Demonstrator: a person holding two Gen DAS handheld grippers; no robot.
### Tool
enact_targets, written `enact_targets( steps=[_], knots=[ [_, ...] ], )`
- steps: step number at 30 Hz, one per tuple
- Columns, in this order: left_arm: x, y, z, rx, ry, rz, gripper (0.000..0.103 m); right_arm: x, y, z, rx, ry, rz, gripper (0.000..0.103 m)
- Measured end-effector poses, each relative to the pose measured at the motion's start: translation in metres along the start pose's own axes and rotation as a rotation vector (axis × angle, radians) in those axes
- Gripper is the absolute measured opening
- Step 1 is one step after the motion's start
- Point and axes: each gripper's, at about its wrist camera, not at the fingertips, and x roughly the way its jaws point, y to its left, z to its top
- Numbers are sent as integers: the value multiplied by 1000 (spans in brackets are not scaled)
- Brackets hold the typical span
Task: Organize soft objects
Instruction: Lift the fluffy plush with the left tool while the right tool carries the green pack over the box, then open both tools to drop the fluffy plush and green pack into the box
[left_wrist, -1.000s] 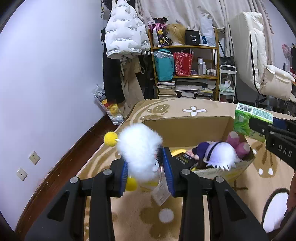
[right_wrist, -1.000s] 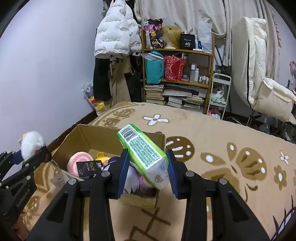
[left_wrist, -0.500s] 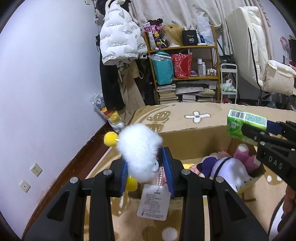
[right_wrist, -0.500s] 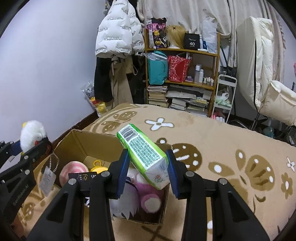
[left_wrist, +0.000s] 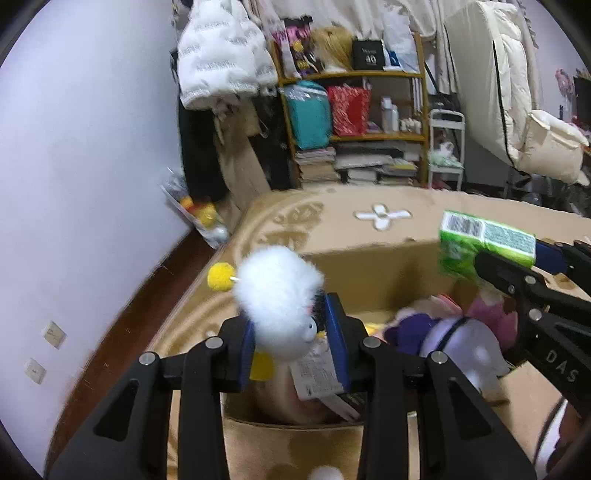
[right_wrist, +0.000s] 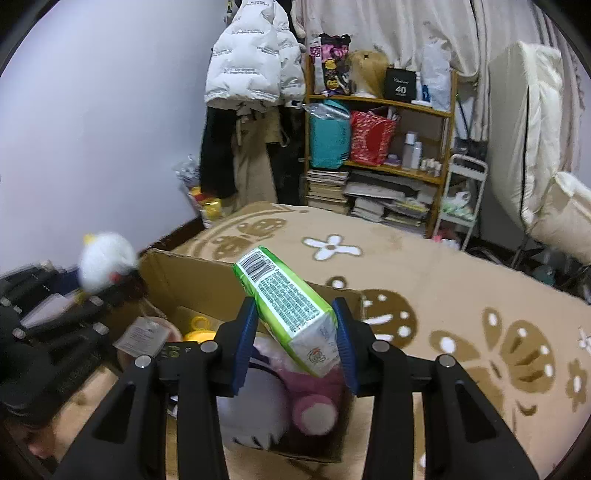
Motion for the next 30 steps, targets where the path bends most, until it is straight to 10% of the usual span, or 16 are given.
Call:
enact_targets(
  steps=[10, 30],
  knots=[
    [18, 7, -6, -45, 66, -41, 47, 4, -2, -3, 53, 17, 115, 47],
    [-27, 16, -15, -22, 46, 24, 89, -24, -16, 2, 110, 19, 119, 94]
  ],
)
